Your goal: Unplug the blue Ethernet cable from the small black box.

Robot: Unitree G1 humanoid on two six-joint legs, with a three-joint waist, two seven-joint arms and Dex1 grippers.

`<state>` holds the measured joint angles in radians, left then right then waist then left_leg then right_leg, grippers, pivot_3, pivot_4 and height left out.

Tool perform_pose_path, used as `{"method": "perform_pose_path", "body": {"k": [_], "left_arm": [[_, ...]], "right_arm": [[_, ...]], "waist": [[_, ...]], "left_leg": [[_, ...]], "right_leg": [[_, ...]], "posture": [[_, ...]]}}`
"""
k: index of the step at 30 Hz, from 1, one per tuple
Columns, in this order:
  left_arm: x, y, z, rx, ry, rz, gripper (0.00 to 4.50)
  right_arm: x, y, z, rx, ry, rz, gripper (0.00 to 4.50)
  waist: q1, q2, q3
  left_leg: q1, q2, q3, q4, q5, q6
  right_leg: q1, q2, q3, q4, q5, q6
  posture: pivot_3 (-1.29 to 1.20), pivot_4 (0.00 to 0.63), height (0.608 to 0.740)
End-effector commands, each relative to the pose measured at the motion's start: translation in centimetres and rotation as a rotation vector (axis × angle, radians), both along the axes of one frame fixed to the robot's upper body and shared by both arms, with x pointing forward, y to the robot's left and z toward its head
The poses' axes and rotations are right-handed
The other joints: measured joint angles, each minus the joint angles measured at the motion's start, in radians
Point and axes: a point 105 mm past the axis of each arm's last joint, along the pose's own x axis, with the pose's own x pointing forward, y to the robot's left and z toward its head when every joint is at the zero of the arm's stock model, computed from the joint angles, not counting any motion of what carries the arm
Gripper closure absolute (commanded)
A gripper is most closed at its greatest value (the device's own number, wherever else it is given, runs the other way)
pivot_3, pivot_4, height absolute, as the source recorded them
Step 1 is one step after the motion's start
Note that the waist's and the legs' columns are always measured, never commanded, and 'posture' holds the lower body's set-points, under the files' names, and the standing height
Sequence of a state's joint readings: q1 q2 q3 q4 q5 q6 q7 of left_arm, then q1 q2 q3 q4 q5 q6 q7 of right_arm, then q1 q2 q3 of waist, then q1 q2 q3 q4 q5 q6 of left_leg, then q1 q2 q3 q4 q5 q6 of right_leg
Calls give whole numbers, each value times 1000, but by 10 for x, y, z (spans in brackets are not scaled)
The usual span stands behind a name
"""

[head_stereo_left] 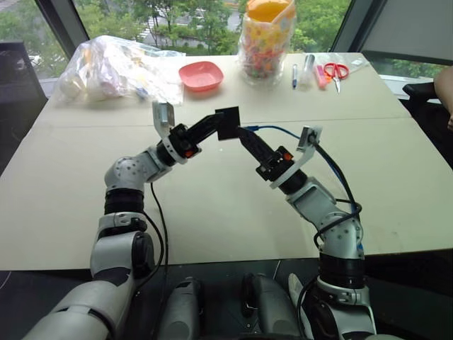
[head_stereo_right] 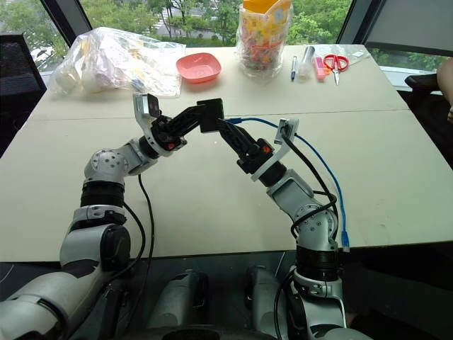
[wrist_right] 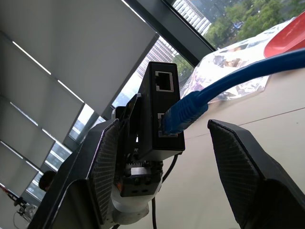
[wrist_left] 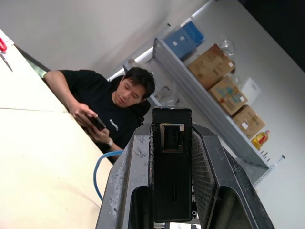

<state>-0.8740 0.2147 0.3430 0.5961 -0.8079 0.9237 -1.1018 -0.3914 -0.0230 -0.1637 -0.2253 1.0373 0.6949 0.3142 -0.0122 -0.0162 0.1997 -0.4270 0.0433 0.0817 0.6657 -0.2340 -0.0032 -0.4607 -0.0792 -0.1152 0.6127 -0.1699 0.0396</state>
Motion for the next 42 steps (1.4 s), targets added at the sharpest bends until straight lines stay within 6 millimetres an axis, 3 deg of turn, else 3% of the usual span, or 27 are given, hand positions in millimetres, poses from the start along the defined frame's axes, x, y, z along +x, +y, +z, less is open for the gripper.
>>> {"method": "perform_pose_path", "body": {"k": [1, 5, 6, 13, 19, 24, 27, 30, 33, 37, 42], "left_arm": [[-2, -2, 15, -23, -51, -18, 4015], [-3, -3, 14, -24, -50, -19, 4015], [-3, -3, 14, -25, -50, -19, 4015], [-2, -1, 13, -21, -46, -5, 4015], [2, 32, 14, 3, -56, 94, 4015], [5, 60, 16, 37, -72, 186, 4015], [9, 66, 18, 58, -94, 246, 4015], [15, 49, 8, 218, -177, 315, 4015], [15, 35, 6, 234, -214, 347, 4015], [12, 16, -2, 307, -282, 390, 4015], [3, -5, -4, 386, -379, 424, 4015]], "right_arm": [[-2, -3, 10, 46, -31, -16, 2303], [-3, -2, 12, 63, -39, -7, 4304], [-3, -2, 12, 64, -38, -5, 4448], [-3, 0, 6, 42, -19, -12, 4448], [24, -57, 9, -64, -27, -252, 4448], [38, -94, 42, -244, -138, -358, 4448], [46, -111, 64, -330, -191, -397, 4448], [59, -121, 81, -486, -257, -427, 4448], [72, -123, 96, -565, -308, -438, 4448], [94, -128, 75, -606, -225, -446, 4448], [120, -145, -2, -736, 49, -489, 4448]], "waist": [[0, 0, 0], [0, 0, 0], [0, 0, 0], [0, 0, 0], [-1, 0, 0], [0, 1, 1], [0, 1, 1], [2, 1, 1], [2, 1, 1], [1, 1, 1], [1, 1, 1]], "left_leg": [[0, 0, 0, 0, 0, 0], [0, 0, 0, 0, 0, 0], [0, 0, 0, 0, 0, 0], [0, 0, 0, 0, 0, 0], [0, 0, 0, 0, 0, 0], [-1, 0, 0, -1, 0, 0], [-1, 0, 1, -2, 0, 0], [-1, -1, 1, -2, 0, 0], [-1, -1, 1, -2, 0, 0], [-1, -3, 3, -2, -1, 1], [-1, -3, 5, -2, -1, 2]], "right_leg": [[0, 0, 0, 0, 0, 0], [0, 0, 0, 0, 0, 0], [0, 0, 0, 0, 0, 0], [0, 0, 0, 0, 0, 0], [0, 0, 0, 0, 0, 0], [-1, -1, 0, -1, -2, -3], [-2, 0, 0, -1, -2, -2], [-1, 0, 0, -1, -1, 0], [-1, -1, 0, -2, -1, 0], [-1, -1, 1, -2, 0, 1], [-1, -1, 1, -1, 0, 1]], "posture": [[0, 150, 740], [0, 150, 740], [0, 150, 740], [0, 150, 740], [0, 150, 740], [0, 150, 740], [0, 150, 740], [0, 150, 740], [0, 150, 740], [0, 150, 740], [0, 150, 740]]}}
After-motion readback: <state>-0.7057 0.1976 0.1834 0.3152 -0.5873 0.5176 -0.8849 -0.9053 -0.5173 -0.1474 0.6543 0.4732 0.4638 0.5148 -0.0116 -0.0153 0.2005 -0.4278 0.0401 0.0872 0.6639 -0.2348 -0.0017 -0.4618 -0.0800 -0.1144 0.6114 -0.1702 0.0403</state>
